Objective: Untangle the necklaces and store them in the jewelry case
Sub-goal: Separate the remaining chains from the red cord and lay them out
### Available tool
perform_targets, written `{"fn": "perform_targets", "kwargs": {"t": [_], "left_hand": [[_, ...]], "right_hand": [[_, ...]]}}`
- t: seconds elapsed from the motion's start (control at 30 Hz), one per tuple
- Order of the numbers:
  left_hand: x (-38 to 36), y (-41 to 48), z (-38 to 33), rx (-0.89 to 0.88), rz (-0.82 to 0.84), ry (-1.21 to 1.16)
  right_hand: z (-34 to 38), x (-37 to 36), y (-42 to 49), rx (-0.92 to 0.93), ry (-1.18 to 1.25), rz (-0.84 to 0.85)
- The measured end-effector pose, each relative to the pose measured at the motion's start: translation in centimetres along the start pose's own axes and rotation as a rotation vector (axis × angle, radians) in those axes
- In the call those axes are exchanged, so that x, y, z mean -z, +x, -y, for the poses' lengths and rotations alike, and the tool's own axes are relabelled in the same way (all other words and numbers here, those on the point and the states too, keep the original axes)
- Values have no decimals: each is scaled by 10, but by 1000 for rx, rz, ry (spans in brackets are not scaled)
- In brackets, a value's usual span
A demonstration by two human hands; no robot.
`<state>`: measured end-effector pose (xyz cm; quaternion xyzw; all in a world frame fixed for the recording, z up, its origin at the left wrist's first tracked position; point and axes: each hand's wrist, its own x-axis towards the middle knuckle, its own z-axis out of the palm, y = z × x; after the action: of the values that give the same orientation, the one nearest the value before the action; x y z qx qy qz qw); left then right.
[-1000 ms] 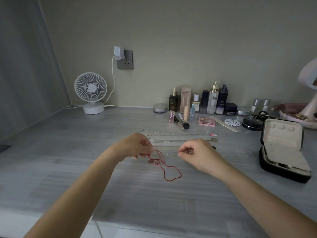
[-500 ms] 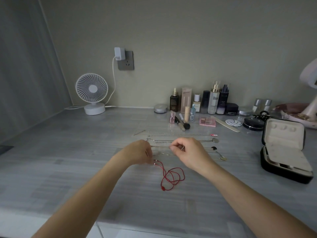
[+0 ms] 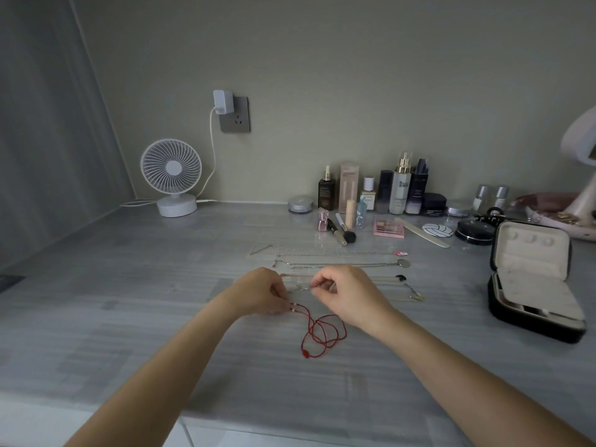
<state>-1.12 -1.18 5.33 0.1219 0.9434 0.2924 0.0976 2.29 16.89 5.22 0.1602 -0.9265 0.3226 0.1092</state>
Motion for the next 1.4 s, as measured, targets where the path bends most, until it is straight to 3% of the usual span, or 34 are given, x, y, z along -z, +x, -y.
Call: {"fn": "perform_targets", "kwargs": {"t": [0.2,0.43,0.6,0.77,1.13,1.4], "left_hand": [[3,-7,-6,30,62,-384],[4,-12,-17,62,160,-721],[-1,-12,-28,-16,67,-888],[-6,-16,-47,-104,158,-1025],[3,-17,-45,-60,82,-835],[22,-18,-29,3,10,-720]], "right_hand": [[9,-8,-3,91,-137,81],[9,-4,-7,204,-184,-100],[8,14,1,122,67,-122],[6,33,6,-52,353,-137],[-15,63,-10,-284,573,-203],[-37,79,-20,-383,583,-194]]}}
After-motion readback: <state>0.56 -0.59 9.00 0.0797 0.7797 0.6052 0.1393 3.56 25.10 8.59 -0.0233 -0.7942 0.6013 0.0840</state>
